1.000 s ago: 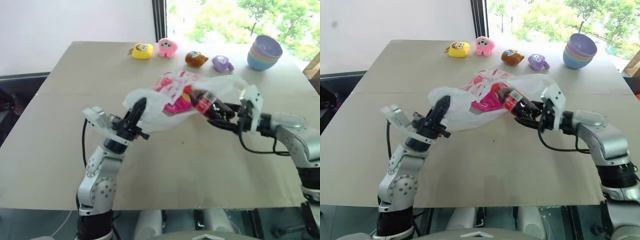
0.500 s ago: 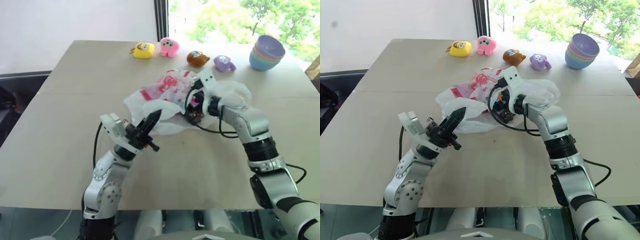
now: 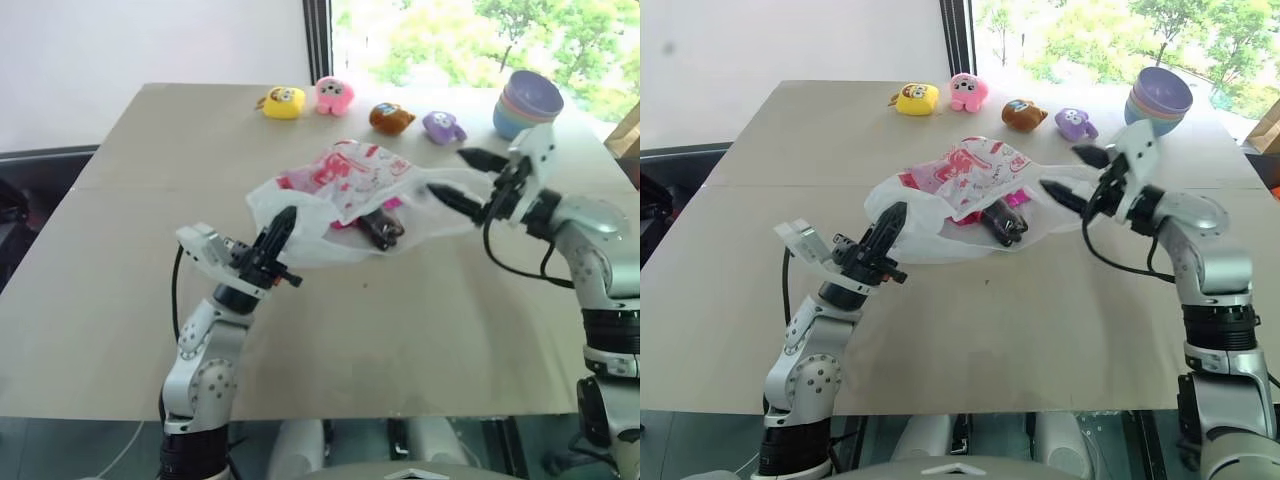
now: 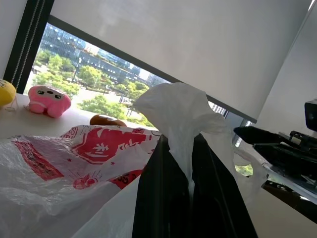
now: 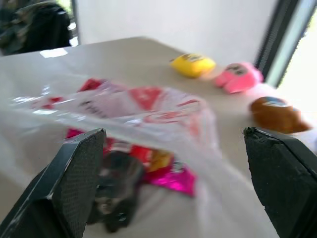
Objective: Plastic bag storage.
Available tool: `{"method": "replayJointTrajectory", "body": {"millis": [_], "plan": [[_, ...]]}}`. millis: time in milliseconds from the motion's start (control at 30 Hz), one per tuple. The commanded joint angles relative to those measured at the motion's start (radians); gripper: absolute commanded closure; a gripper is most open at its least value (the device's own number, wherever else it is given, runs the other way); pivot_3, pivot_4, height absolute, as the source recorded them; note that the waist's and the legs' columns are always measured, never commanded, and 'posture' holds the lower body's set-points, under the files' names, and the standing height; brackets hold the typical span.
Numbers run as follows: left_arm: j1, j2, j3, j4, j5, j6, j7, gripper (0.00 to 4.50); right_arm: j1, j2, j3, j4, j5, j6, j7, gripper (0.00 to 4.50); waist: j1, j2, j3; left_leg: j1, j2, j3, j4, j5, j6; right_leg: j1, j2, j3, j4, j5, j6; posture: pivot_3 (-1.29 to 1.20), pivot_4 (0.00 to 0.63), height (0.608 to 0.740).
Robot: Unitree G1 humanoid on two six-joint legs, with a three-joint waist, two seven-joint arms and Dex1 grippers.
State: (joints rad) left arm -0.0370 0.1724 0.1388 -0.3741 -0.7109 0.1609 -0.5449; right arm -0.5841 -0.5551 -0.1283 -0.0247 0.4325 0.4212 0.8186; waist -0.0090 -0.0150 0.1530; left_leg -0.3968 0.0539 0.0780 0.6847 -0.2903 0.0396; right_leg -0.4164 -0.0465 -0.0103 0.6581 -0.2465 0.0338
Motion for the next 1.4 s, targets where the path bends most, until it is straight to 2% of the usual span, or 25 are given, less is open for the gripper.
{"method": "replayJointTrajectory", "body": {"millis": [33,267,367,633,667,800,967,1067,1133,1200,1400], "plan": [[-0.016,0.006,-0.002,-0.032,-0.012,-0.002,-0.005,4.50,-0.003,-0.020,-0.038,0.001,-0.026,-0.054,-0.036,0.02,-0.001,0.000,0.000,0.000,0.000,0.000,0.000,0.000,0.000,0.000,0.000,0.000,0.000,0.000,0.000,0.00,0.150,0.740],[-0.028,0.007,-0.001,-0.029,-0.011,0.007,-0.004,4.50,0.096,-0.107,0.001,0.074,-0.137,0.080,-0.114,0.02,0.012,0.000,0.000,-0.001,0.000,0.001,0.000,0.002,-0.004,0.000,-0.001,0.000,-0.002,0.000,0.000,0.00,0.150,0.740],[-0.029,0.008,-0.001,-0.031,-0.012,0.009,-0.002,4.50,0.078,-0.090,-0.041,0.090,-0.105,0.134,-0.147,0.71,0.006,0.000,0.000,0.000,0.000,0.003,0.000,0.002,-0.004,0.000,-0.001,0.002,-0.002,0.000,0.000,0.00,0.150,0.740],[-0.077,0.016,0.036,0.011,-0.008,0.006,0.022,4.50,0.023,-0.038,-0.123,0.026,0.037,0.244,-0.173,4.36,0.000,0.000,0.000,0.000,0.000,0.001,0.000,0.000,0.000,0.000,0.000,0.002,-0.001,0.000,0.000,0.00,0.150,0.740],[-0.097,0.018,0.044,0.028,0.001,0.005,0.033,4.50,0.015,-0.026,-0.138,0.018,0.063,0.259,-0.181,4.47,0.001,0.000,0.000,0.000,0.000,0.001,0.000,0.000,0.000,0.000,0.000,0.001,-0.001,0.000,0.000,0.00,0.150,0.740],[-0.290,0.041,0.102,0.199,0.016,0.063,0.162,4.50,-0.099,0.065,-0.221,0.058,0.163,0.289,-0.278,4.47,0.002,0.000,0.000,-0.001,0.000,0.001,0.001,0.000,0.000,0.000,0.000,0.001,0.000,0.000,0.000,0.00,0.150,0.740],[-0.696,0.133,0.126,0.524,0.119,0.132,0.292,4.50,-0.347,0.175,-0.366,0.222,0.293,0.257,-0.430,4.47,0.001,-0.001,0.004,-0.002,-0.002,-0.002,0.002,0.003,-0.003,-0.001,0.000,-0.001,0.003,0.001,0.001,0.00,0.150,0.740],[-0.938,0.201,0.120,0.729,0.169,0.107,0.251,4.50,-0.483,0.208,-0.444,0.277,0.406,0.238,-0.461,4.47,0.003,-0.001,0.004,-0.004,-0.002,-0.003,0.000,0.005,-0.007,-0.001,0.000,-0.002,0.000,0.001,0.002,0.00,0.150,0.740],[-1.058,0.235,0.115,0.840,0.197,0.081,0.210,4.50,-0.556,0.219,-0.492,0.308,0.473,0.223,-0.479,4.47,0.001,-0.001,0.004,-0.013,-0.002,-0.001,-0.001,0.005,-0.008,-0.009,0.000,-0.004,0.001,0.001,0.002,0.00,0.150,0.740],[-1.123,0.248,0.118,0.910,0.207,0.061,0.172,4.50,-0.592,0.217,-0.512,0.329,0.502,0.210,-0.489,4.47,-0.002,-0.001,0.004,-0.023,-0.004,0.000,-0.002,0.006,-0.009,-0.020,-0.002,-0.006,0.002,0.001,0.002,0.00,0.150,0.740],[-1.285,0.298,0.123,1.034,0.231,-0.022,0.016,4.50,-0.634,0.177,-0.533,0.353,0.539,0.150,-0.459,4.47,-0.011,0.000,0.006,-0.023,-0.008,-0.001,-0.013,0.006,-0.010,-0.022,-0.010,-0.019,-0.001,0.001,0.002,0.00,0.150,0.740]]}}
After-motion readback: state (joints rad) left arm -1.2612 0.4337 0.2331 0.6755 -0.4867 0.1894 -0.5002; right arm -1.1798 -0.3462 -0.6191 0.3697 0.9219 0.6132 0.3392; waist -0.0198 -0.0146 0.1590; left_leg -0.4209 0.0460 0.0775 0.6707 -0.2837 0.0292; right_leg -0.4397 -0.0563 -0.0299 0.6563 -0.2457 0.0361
